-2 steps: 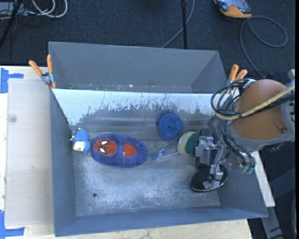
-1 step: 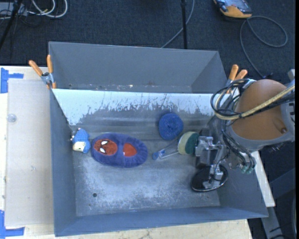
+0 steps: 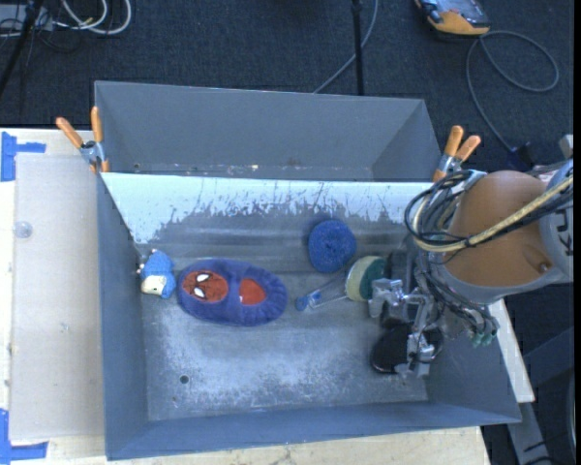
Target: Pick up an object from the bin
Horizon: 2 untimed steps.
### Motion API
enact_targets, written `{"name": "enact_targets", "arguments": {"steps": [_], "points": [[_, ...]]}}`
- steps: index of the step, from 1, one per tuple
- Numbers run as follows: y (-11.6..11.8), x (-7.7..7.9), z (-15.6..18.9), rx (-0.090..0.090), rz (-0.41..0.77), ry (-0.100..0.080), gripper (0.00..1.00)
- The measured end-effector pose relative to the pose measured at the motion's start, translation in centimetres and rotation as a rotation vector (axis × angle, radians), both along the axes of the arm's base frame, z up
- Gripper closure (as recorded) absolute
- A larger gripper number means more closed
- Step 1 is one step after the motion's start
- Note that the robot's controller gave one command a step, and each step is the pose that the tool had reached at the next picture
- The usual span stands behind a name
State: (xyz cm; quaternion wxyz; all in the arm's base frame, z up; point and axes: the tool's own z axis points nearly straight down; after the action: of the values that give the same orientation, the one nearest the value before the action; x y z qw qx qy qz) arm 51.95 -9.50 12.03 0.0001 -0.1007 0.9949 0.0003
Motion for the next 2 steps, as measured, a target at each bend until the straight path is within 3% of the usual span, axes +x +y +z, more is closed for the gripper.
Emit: {"name": "enact_targets", "arguments": {"steps": [1, 2], "points": [[-1.87, -0.26, -5.18, 0.003, 0.109, 0.006, 1.0], [-1.85, -0.25, -5.17, 0.003, 0.11, 0.006, 1.0]]}}
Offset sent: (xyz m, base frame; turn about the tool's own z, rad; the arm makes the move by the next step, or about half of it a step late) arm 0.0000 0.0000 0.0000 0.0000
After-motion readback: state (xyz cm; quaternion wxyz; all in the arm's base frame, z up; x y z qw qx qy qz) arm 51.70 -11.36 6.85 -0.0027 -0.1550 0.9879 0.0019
